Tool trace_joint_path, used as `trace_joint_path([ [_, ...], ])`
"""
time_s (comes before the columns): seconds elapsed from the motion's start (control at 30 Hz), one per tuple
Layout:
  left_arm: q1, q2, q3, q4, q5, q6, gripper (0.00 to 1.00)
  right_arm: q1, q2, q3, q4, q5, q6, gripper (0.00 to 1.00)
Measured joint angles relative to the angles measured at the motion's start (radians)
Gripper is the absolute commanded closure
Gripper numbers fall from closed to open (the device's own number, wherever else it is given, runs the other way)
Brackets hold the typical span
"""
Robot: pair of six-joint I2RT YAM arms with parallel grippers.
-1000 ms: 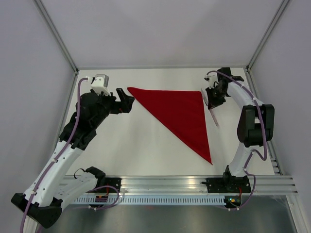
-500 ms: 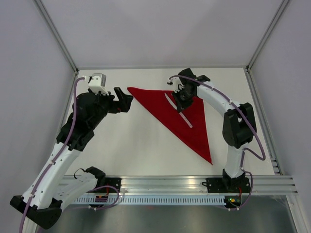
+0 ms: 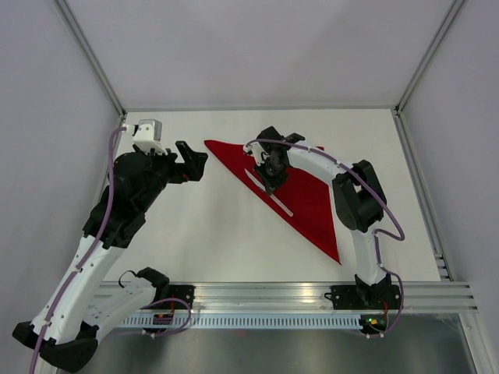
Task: Fold the napkin, place the utensils inside, and roll it up
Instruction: Place the utensil onto the napkin
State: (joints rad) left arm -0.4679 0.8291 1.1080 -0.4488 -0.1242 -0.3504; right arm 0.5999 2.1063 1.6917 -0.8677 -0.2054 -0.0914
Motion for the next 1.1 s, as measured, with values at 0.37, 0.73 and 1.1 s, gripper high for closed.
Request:
trace_joint_path([
  [0.37, 0.000, -0.001, 0.000, -0.014, -0.005, 0.000, 0.00, 0.007, 0.054, 0.034, 0.019, 0.009, 0.021, 0.99],
  [0.73, 0.000, -0.003, 0.000, -0.014, -0.006, 0.000, 0.00, 0.007, 0.101, 0.069, 0.023, 0.027, 0.018, 0.99],
  [1.1, 0.000, -0.002, 0.000, -0.013, -0.006, 0.000, 0.00, 0.009, 0.118, 0.077, 0.022, 0.031, 0.012, 1.00],
])
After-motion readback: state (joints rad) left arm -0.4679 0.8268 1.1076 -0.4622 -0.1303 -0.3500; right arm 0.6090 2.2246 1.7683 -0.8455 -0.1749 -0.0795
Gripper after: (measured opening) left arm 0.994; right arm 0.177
